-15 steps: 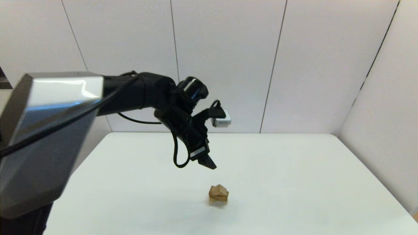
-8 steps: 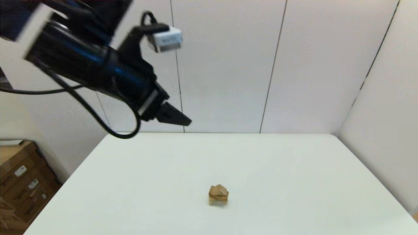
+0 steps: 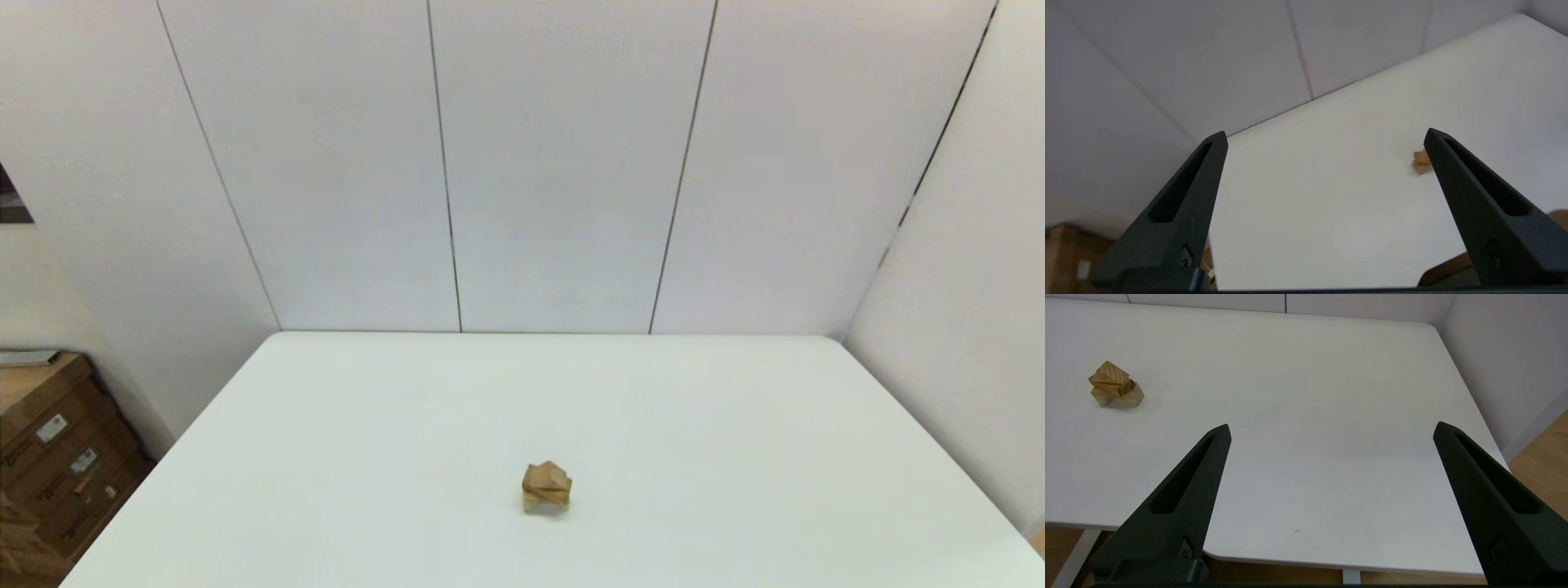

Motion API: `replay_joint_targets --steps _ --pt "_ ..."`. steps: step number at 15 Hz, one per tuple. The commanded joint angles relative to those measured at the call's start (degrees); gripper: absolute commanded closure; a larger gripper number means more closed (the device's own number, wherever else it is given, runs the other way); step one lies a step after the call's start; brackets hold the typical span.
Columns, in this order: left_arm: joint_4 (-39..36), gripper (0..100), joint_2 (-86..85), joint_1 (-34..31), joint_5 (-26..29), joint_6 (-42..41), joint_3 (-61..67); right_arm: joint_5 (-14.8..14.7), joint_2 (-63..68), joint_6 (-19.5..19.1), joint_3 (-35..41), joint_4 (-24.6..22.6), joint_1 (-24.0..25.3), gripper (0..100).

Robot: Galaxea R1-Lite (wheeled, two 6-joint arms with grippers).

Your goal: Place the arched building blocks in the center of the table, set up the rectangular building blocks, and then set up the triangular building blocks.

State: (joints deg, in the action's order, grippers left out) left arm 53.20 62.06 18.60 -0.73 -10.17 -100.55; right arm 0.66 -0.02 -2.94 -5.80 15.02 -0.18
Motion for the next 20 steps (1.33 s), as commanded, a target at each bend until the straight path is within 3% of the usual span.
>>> replay_joint_targets --steps 1,3,11,15,20 --pt "-8.38 0 -24.36 -15.70 -0.67 -0.03 19.78 0.04 -0.06 -0.05 0.00 0.10 0.01 0" --pt "-15.41 0 -36.13 -16.49 -0.50 -0.47 33.40 0.04 -0.06 -0.05 0.00 0.10 0.01 0" --pt "-21.65 0 -60.57 -18.08 1.43 0.85 64.42 0.04 -0.06 -0.05 0.00 0.10 0.01 0" --pt "-39.40 0 -62.06 -18.08 1.87 7.79 82.35 0.04 -0.06 -0.05 0.00 0.10 0.01 0" --pt "-51.97 0 -62.06 -18.08 1.61 4.28 99.41 0.04 -0.06 -0.05 0.00 0.10 0.01 0"
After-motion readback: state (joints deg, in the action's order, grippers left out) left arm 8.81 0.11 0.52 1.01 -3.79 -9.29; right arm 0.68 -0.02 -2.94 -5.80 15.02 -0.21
